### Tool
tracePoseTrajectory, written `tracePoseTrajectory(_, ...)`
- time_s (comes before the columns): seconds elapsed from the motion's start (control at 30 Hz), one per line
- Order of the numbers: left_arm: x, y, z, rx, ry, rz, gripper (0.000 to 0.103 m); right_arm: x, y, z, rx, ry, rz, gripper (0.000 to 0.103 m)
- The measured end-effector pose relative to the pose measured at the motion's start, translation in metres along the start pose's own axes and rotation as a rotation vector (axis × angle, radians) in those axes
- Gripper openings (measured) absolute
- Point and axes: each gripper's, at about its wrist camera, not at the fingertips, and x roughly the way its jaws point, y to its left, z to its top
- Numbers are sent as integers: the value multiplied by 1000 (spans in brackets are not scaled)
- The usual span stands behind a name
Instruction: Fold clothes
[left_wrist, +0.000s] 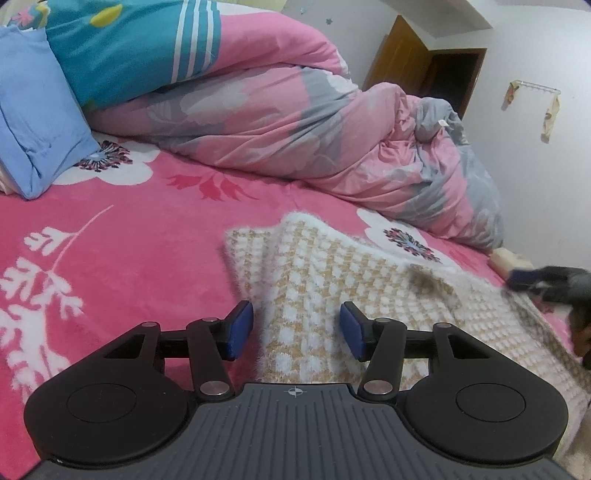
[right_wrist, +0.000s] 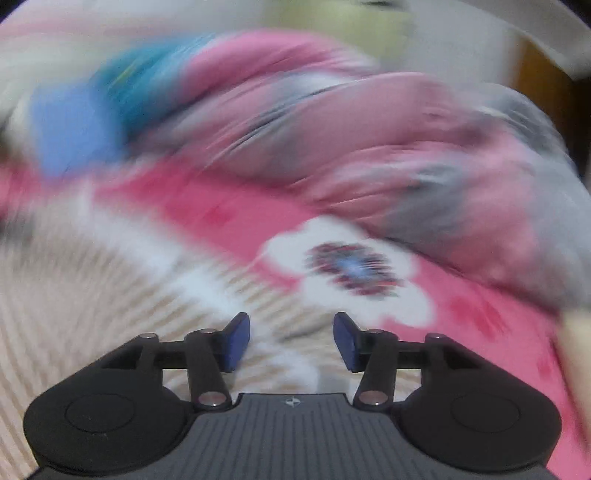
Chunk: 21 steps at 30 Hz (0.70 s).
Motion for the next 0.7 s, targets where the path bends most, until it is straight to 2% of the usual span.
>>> tracePoseTrajectory(0.07, 0, 0, 0, -3, 1, 0, 52, -20, -33, 6, 171, -24, -57, 53)
tracePoseTrajectory(0.13, 0, 1, 2, -14, 6, 1, 52, -39, -76, -4, 373, -14, -58, 53)
tracePoseTrajectory(0.27, -2, 2, 7, -54, 9, 13, 52, -54, -112, -39, 585, 43, 17, 54)
tracePoseTrajectory(0.43, 6, 0, 13, -65, 51, 11, 52, -32, -97, -56, 579, 142, 123, 53)
tracePoseTrajectory(0.5, 12, -3, 14, -50, 81, 27, 50, -25, -88, -59, 559, 168, 158, 41)
tracePoseTrajectory(0.53, 11, -5, 15, -40, 83, 34, 49, -24, -83, -58, 534, 160, 157, 28)
tracePoseTrajectory(0.6, 8, -12, 16, -4, 81, 56, 40, -28, -74, -56, 480, 139, 113, 10)
tracePoseTrajectory(0.7, 4, -26, 14, 63, 64, 109, 31, -42, -67, -56, 464, 75, 82, 7)
